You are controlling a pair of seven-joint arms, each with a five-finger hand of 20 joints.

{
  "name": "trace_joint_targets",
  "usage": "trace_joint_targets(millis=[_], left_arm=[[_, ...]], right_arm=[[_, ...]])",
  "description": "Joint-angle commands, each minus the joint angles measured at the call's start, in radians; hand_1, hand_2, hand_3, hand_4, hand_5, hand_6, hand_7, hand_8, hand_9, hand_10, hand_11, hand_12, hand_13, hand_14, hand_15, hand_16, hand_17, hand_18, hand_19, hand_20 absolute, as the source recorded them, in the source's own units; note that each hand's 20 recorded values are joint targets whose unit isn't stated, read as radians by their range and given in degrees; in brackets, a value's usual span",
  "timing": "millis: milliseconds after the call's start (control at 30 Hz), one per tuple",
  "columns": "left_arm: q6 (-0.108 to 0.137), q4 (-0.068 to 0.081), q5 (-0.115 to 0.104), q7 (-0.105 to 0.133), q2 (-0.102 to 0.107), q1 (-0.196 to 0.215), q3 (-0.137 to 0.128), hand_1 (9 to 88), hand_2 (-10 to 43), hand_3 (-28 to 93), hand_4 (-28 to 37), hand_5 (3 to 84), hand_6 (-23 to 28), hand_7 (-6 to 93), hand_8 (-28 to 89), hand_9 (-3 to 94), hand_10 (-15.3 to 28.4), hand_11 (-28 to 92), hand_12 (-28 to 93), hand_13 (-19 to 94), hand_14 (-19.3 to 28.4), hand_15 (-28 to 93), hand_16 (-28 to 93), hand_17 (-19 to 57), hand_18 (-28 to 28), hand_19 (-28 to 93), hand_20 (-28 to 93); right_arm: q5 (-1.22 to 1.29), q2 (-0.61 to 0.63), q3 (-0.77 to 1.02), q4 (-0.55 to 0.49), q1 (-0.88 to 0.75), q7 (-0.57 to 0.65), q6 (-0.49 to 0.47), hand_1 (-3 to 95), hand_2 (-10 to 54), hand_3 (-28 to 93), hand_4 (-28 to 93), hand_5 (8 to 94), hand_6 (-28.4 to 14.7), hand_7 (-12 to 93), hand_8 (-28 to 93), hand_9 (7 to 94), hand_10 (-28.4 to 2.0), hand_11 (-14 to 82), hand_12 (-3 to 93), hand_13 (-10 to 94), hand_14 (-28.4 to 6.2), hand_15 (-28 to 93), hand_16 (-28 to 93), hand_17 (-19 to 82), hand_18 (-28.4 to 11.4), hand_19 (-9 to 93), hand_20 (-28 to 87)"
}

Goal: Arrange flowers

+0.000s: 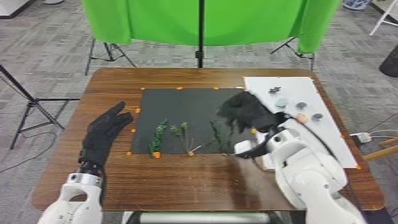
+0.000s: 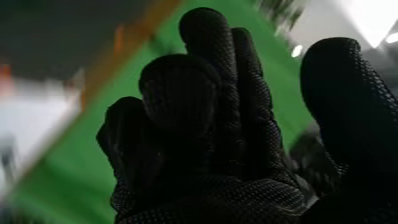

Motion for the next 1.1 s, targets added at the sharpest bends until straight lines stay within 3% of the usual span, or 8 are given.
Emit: trace_joint_targets(millis=[33,267,633,767,900,967,1100], left_arm=[[-0.001,0.003,-0.004,0.001,-0.005,0.009,0.0,22.3,-5.0,67,-19.4,44.4,2.3,7.4,-5,45.1,12.9,14,14,37,16.5,11,5,6.5,13.3,8,25],[0.001,0.001,-0.004,0.004,-0.006,0.014,-0.005,22.4,-5.1,67,-19.4,44.4,2.4,7.3,-5,45.1,12.9,14,14,37,16.5,11,5,6.5,13.3,8,25],[0.003,0.0,-0.005,0.007,-0.009,0.016,-0.006,22.4,-5.1,67,-19.3,44.5,2.3,7.5,-5,45.1,12.9,14,14,37,16.5,11,5,6.5,13.2,8,25],[0.003,0.001,-0.006,0.009,-0.01,0.017,-0.008,22.4,-5.1,67,-19.3,44.4,2.3,7.5,-5,45.1,12.9,14,14,37,16.5,11,5,6.5,13.3,8,25],[0.003,0.005,-0.007,0.01,-0.009,0.013,-0.009,22.4,-5.2,67,-19.3,44.3,2.3,7.4,-5,45.1,12.9,14,14,36,16.6,11,5,6.6,13.2,8,25],[0.008,0.005,-0.011,0.013,-0.008,0.015,-0.012,22.5,-5.2,67,-19.3,44.3,2.3,7.4,-5,45.1,12.9,14,14,37,16.5,11,5,6.7,13.2,8,25],[0.034,0.007,-0.037,0.034,-0.008,0.021,-0.023,22.5,-5.2,67,-19.2,44.5,2.4,7.4,-5,45.1,12.9,14,14,37,16.5,11,5,6.9,13.2,8,25]], right_arm=[[-0.504,0.109,0.085,0.13,0.142,0.051,-0.18,37.3,-7.8,63,-10,67.2,2.1,12,-7,73.9,-15.1,19.0,24.6,85,-5.0,58,33,58,-12.6,93,54],[-0.529,0.127,0.109,0.215,0.154,0.083,-0.332,36.7,-9.5,59,-9,61.1,0.7,9,-7,74.4,-16.3,16.8,22.2,90,-3.2,52,32,63,-9.0,93,46],[-0.573,0.087,0.127,0.332,0.138,0.051,-0.32,36.4,-9.5,59,-9,61.5,1.2,10,-7,78.3,-15.5,18.4,22.3,92,-2.5,49,33,64,-8.8,93,45],[-0.587,0.073,0.136,0.362,0.119,0.035,-0.284,37.1,-9.5,59,-9,61.5,1.5,10,-7,77.7,-15.3,18.1,22.1,93,-2.4,49,33,64,-8.7,93,45],[-0.545,0.064,0.141,0.389,0.085,0.043,-0.18,41.2,-9.5,61,-9,63.8,1.7,12,-7,77.2,-15.0,17.4,21.1,93,-2.3,49,33,64,-8.7,93,45],[-0.554,0.058,0.139,0.405,0.068,0.031,-0.111,45.3,-9.5,61,-11,66.6,0.5,13,-6,78.5,-14.2,17.6,20.4,93,-1.9,50,33,65,-8.6,93,45],[-0.539,0.053,0.133,0.426,0.048,0.027,-0.025,64.2,-9.5,44,-6,75.8,-1.5,14,11,87.5,-10.7,6.3,31.8,94,-1.2,53,31,67,-8.0,93,47]])
